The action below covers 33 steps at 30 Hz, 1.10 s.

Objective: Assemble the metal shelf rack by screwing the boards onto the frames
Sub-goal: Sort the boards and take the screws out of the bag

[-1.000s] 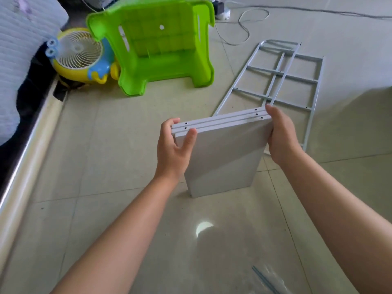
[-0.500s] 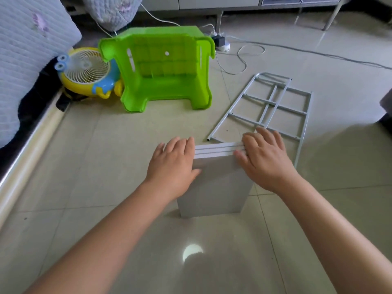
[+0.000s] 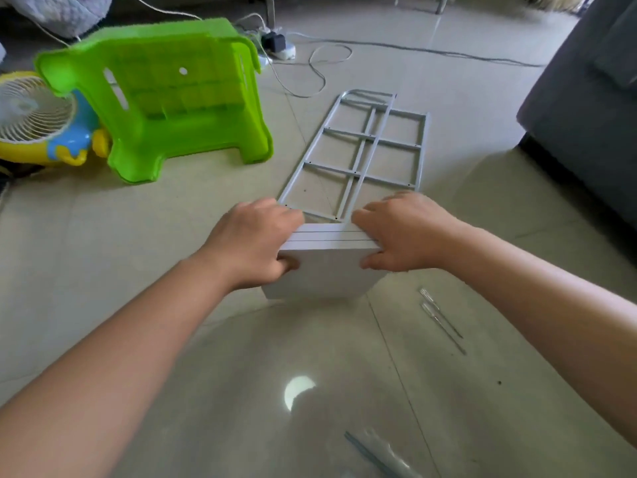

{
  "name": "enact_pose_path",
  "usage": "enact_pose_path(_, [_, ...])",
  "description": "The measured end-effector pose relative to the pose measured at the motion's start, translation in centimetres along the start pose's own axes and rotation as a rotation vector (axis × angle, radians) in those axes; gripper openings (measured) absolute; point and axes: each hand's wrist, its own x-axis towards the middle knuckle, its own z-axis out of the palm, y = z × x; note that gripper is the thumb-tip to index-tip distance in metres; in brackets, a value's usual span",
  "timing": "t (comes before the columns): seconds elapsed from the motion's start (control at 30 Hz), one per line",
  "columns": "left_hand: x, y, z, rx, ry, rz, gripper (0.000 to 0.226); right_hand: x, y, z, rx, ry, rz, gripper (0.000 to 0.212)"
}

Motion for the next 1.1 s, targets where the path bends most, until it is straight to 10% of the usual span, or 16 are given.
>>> enact_pose_path(0.23, [13.0, 9.0, 0.1, 0.158, 0.255, 0.309, 0.051, -9.5, 11.1, 0.9, -0.146, 0.359, 0.213, 0.045])
enact_pose_path(0.63, [21.0, 23.7, 12.7, -0.006, 0.281, 0.522, 0.03, -20.4, 21.0, 14.7, -0.118, 0.296, 0.362, 0.061])
enact_pose_path(1.1, [15.0, 29.6, 21.3, 0.05, -0.415, 0.452, 0.051, -26.6, 17.8, 27.9, -0.168, 0.076, 0.455, 0.034])
